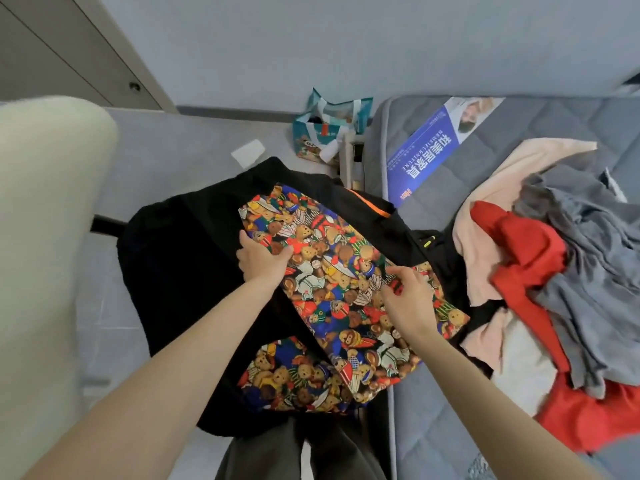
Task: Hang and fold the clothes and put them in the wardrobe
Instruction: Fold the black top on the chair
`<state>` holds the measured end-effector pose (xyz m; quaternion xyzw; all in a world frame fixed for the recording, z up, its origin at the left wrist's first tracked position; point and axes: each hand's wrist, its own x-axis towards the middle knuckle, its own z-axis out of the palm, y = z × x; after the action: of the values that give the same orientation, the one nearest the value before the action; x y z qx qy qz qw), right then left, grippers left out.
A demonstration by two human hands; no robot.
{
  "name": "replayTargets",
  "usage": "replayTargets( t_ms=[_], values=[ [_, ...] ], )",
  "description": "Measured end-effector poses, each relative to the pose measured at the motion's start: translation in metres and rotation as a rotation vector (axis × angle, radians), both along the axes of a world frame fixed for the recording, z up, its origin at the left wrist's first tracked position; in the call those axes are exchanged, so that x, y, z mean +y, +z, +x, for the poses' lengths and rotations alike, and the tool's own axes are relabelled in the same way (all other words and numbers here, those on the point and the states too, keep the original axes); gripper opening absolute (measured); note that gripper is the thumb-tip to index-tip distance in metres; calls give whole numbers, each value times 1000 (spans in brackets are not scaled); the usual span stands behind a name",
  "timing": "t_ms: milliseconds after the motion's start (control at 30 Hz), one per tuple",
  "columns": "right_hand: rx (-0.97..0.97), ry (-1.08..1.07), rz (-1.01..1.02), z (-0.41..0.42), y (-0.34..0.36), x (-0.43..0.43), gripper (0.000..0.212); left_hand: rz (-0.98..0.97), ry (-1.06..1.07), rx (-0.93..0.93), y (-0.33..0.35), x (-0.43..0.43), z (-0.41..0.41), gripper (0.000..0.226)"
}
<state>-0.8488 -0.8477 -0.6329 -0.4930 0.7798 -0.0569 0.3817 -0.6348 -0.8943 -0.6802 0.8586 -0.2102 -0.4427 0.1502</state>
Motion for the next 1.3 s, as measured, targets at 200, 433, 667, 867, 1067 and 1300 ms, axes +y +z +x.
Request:
replayTargets(
  t_ms=[200,433,667,867,1067,1300],
  values=[
    [-33,46,-94,0,-11,6,36,-259,-66,-199,-5,-1,8,47],
    [125,298,-84,8,-28,-3,51,-370,-62,-272,-2,0,64,65],
    [321,158,-48,-11,-47,-24,83,-301,-1208,-522,-13,17,28,67],
    [319,67,50,-32,-59,-25,113,-111,-1337,-487,-26,13,3,67],
    [366,239,-19,-45,-43,-19,91,-72,-1360,-467,-19,13,-3,69],
    [404,231,-14,-86,-22,9,41,-98,-1545,-394,-8,13,-36,65]
  ],
)
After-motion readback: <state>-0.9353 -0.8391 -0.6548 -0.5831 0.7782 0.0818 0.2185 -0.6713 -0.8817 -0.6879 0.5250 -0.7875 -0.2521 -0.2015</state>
